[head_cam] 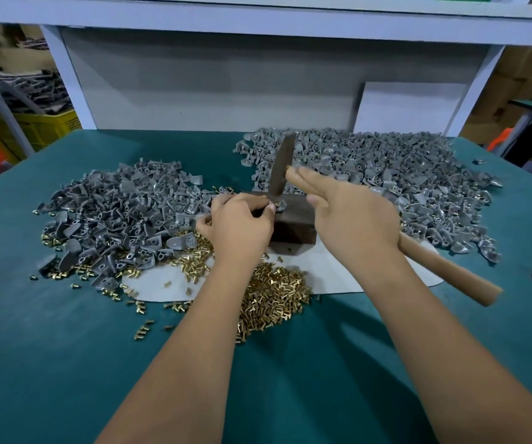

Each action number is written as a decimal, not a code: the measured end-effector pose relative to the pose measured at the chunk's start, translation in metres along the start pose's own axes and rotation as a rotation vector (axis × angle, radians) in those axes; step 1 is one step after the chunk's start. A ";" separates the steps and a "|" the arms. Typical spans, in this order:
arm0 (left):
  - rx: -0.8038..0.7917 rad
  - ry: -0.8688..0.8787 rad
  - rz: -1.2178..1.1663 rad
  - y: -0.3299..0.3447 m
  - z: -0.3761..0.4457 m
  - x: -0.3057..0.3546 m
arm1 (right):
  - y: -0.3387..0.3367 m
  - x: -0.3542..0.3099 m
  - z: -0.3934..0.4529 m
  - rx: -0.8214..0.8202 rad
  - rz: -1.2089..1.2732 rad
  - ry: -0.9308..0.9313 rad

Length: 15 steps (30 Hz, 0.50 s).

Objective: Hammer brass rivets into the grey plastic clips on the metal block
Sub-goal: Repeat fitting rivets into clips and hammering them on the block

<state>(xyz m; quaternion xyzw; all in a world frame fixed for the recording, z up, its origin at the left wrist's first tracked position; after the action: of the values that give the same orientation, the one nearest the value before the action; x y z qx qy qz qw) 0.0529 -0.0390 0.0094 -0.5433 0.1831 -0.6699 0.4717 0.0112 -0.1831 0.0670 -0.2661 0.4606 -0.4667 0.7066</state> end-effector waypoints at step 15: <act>0.050 -0.020 0.039 0.002 -0.001 0.001 | -0.008 0.007 0.005 0.022 0.092 0.051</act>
<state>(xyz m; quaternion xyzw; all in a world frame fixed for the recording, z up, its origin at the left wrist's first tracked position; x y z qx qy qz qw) 0.0527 -0.0414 0.0076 -0.5344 0.1720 -0.6596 0.4998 0.0139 -0.1925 0.0729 -0.2248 0.4850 -0.4453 0.7183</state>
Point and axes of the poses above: each hand's wrist, its own z-axis towards the middle knuckle, its own y-axis out of the palm, x = y × z, the point moved 2 cm from there along z, towards the middle knuckle, and after that the axes turned 15 degrees about z, right-handed, at the moved point
